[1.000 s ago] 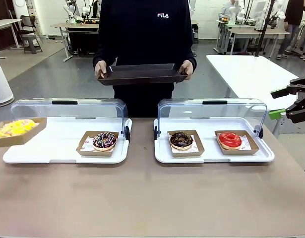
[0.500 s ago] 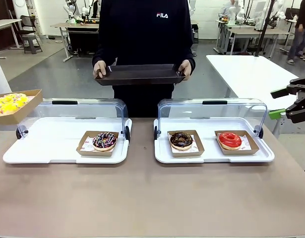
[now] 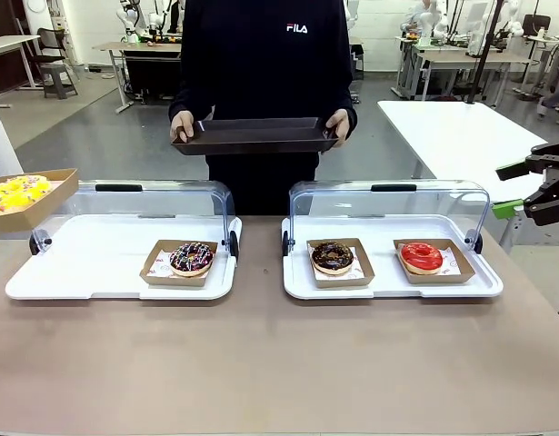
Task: Provide the desired donut to the person.
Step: Place the picked Paper togo box onto the Handle tray extended by the person.
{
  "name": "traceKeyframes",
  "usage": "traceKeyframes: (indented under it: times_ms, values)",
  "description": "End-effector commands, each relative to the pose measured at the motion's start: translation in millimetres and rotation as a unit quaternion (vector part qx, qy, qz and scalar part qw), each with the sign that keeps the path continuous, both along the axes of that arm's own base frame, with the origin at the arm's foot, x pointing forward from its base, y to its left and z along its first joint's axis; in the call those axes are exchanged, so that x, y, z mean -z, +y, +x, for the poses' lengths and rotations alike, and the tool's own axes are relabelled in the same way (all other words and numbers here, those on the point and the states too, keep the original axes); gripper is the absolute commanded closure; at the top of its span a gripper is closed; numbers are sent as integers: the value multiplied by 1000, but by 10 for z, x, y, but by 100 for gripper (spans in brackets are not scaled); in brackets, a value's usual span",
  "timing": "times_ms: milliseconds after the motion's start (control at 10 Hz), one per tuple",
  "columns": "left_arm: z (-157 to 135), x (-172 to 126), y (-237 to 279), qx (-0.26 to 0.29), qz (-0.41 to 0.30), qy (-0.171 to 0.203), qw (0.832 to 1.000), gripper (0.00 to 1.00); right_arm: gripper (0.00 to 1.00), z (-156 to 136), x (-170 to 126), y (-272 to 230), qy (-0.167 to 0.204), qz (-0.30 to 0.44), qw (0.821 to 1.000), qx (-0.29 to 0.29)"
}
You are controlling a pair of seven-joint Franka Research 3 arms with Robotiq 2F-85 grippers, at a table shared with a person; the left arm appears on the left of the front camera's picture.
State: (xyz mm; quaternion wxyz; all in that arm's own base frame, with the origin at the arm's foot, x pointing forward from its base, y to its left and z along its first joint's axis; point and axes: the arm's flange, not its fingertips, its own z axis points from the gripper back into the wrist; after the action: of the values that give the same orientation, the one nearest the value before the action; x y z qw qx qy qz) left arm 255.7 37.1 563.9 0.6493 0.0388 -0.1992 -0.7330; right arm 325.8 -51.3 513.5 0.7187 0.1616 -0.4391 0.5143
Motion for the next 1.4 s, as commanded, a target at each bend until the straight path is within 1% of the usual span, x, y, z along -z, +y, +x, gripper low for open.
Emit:
traceKeyframes:
  times_ms: [0,1300]
  values:
    - [-20,26,15,-6,8,3,1000,100,0,25,12,8,-7,10,1000,-8]
    - [-20,26,15,-6,8,3,1000,100,0,25,12,8,-7,10,1000,-8]
